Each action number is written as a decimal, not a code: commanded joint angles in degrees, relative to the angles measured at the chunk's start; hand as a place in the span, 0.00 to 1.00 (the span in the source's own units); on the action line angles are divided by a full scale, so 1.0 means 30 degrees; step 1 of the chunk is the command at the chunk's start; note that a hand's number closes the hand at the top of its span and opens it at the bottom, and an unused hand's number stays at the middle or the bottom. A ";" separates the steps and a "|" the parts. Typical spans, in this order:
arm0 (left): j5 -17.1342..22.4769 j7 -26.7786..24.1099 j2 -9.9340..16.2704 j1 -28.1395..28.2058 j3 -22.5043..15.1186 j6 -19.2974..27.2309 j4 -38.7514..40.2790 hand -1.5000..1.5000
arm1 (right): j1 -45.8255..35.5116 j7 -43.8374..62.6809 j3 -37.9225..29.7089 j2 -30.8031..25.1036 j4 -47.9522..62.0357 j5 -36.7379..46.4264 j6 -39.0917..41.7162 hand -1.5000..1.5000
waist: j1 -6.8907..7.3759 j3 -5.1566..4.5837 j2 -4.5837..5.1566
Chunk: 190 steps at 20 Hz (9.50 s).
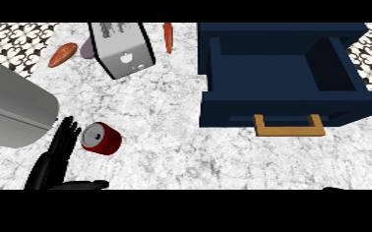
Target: Pick up the can, place it into the drawer and close the drawer
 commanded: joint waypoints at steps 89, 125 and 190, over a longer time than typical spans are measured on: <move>0.4496 0.8573 -0.0997 -2.7097 -0.6543 1.1579 1.1973 1.00 | -0.1579 0.2459 -0.2180 0.0052 -0.2089 0.0328 0.0490 0.00 | -0.0523 0.0018 0.0031; 0.9713 0.4567 -0.0997 -3.3868 -1.0223 1.6914 2.2453 0.00 | -0.5024 0.2393 -0.0677 -0.1991 -0.0581 0.2434 0.0931 0.00 | -0.2088 0.0070 0.0523; 0.9910 0.8195 0.4399 -2.8587 -1.0273 1.4118 1.4284 0.00 | -2.6559 -0.5538 0.2367 -0.2189 3.5418 2.2674 -1.4020 0.00 | 0.2275 0.0020 0.0251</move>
